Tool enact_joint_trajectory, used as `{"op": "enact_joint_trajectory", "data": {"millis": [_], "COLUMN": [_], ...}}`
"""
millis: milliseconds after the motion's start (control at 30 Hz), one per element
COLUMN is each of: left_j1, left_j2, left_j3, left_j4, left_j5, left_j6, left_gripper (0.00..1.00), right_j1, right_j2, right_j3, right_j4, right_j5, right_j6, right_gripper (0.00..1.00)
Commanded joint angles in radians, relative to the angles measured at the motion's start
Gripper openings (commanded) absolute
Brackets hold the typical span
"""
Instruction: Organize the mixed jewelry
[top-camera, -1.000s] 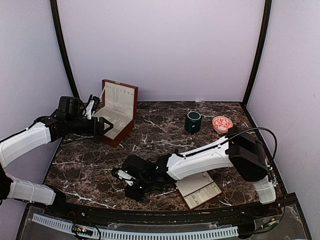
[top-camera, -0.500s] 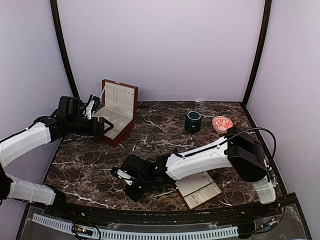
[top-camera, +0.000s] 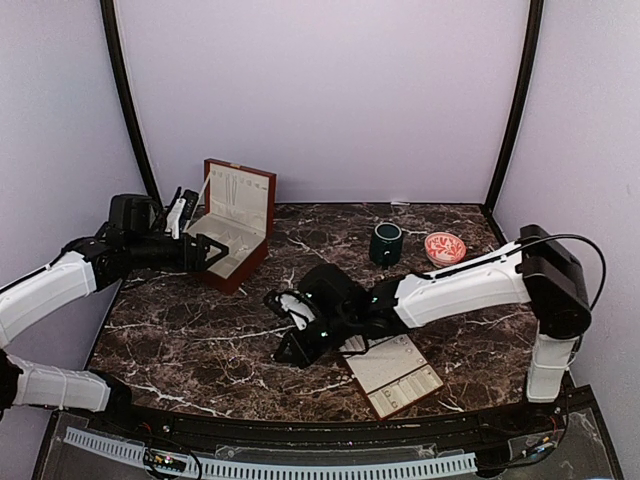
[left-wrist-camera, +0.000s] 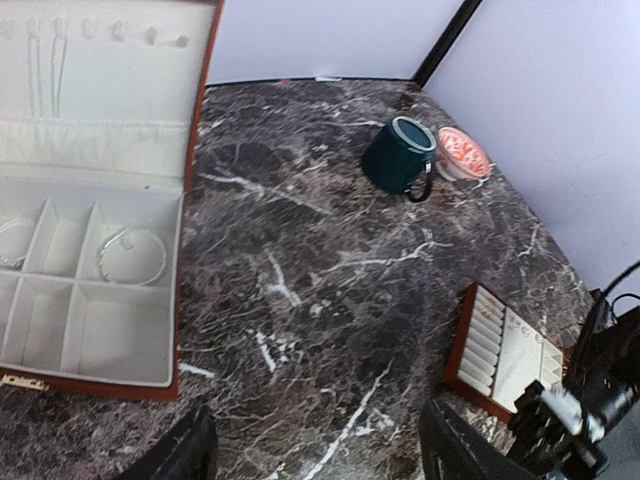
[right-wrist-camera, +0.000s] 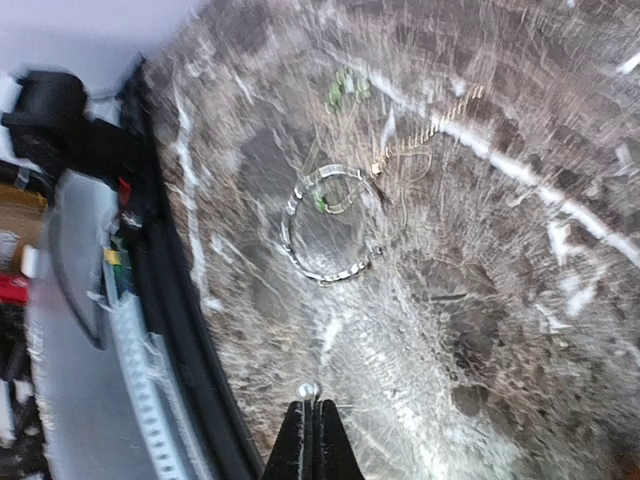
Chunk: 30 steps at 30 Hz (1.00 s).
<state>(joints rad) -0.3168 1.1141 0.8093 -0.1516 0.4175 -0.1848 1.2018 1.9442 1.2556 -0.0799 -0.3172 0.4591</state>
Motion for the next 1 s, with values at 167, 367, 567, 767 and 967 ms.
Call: {"op": "enact_joint_trajectory", "data": {"millis": [167, 367, 567, 767, 967], "left_j1": [-0.115, -0.334, -0.541, -0.674, -0.705], "left_j2": [-0.11, -0.127, -0.007, 0.232, 0.357], "left_j3": [-0.151, -0.191, -0.287, -0.212, -0.16], "left_j4": [0.344, 0.481, 0.802, 0.929, 1.028], "left_j5": [0.265, 0.141, 0.006, -0.126, -0.183], "left_j6": [-0.014, 0.028, 0.12, 0.25, 0.254], "left_gripper": [0.7, 0.67, 0.63, 0.58, 0.55], "right_j1": [-0.115, -0.203, -0.286, -0.325, -0.336], "right_j2": [-0.305, -0.466, -0.555, -0.6, -0.627], "right_j3": [-0.267, -0.416, -0.516, -0.551, -0.587], "right_j4": [0.242, 0.347, 0.47, 0.524, 0.573], "right_j5": [-0.175, -0.22, -0.286, -0.33, -0.337], "right_j6": [0.22, 0.34, 0.449, 0.49, 0.527], "right_gripper": [0.0, 0.0, 0.0, 0.0, 0.0]}}
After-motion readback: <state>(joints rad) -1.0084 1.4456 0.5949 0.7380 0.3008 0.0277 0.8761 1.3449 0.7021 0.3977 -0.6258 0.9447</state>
